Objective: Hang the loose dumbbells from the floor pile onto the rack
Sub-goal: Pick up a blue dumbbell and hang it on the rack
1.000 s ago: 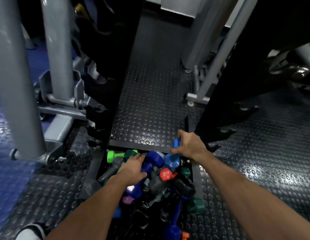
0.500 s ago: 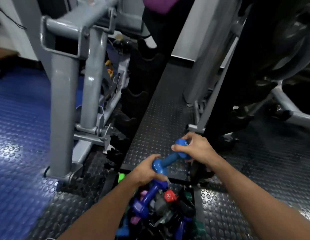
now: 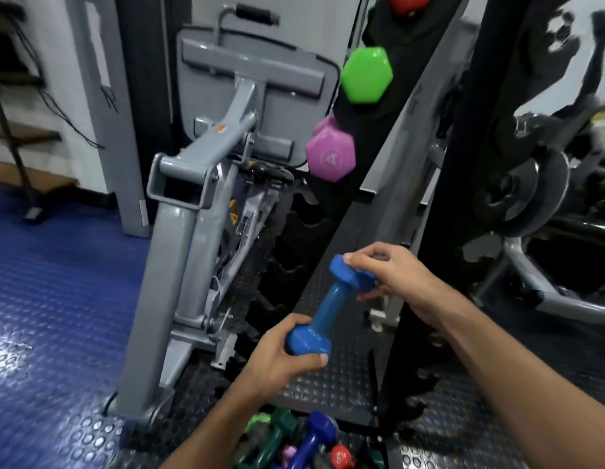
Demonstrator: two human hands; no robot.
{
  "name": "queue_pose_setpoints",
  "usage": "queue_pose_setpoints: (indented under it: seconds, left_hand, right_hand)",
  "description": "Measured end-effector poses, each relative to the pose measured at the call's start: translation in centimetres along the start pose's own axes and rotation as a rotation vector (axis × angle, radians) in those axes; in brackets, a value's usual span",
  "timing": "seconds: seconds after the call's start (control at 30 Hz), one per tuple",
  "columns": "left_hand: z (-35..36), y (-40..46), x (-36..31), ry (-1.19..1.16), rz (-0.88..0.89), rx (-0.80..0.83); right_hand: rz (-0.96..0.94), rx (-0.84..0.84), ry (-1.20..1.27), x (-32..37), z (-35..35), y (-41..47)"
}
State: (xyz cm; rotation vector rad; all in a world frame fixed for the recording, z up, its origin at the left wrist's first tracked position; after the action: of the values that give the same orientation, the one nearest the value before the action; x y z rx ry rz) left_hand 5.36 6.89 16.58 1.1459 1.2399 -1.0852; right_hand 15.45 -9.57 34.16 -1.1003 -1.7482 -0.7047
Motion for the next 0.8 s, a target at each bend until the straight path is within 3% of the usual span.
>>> queue_pose_setpoints:
  seconds: [0.17, 0.37, 0.47, 0.63, 0.8]
  left_hand:
    - [-0.9, -2.1, -6.6, -0.165, 0.056, -0.067]
    - [-2.1, -3.9, -9.8, -0.329, 0.098, -0.221]
    - [-3.2, -3.9, -10.2, -0.371, 0.055, -0.318]
    - [-6.3, -1.4, -12.9, -0.333, 0.077, -0.448]
    - [-7.2, 3.0, -15.7, -0.245, 0.056, -0.508]
  right_hand:
    - [-0.156, -0.024, 0.037, 6.9, 0.3, -0.1]
    - [-0.124, -0.396, 0.111, 8.7, -0.6, 3.9]
    - [-0.142, -0.407, 0.061, 8.7, -0.6, 5.2]
    - [-0.269, -0.390, 0.105, 8.1, -1.4, 8.3]
    - [-0.313, -0.538, -0.068, 9.9, -0.2, 6.4]
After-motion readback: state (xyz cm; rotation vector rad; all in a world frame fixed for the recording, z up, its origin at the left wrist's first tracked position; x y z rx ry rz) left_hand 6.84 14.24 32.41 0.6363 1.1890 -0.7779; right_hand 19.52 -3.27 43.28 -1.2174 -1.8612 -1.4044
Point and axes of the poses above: each hand's wrist, its own y-axis towards the middle knuckle, its own z-axis out of the palm, x = y × z, the point moved 3 cm from there along y, towards the middle knuckle, and after that the axes turned 4 degrees about -z, right-handed, at the moved point
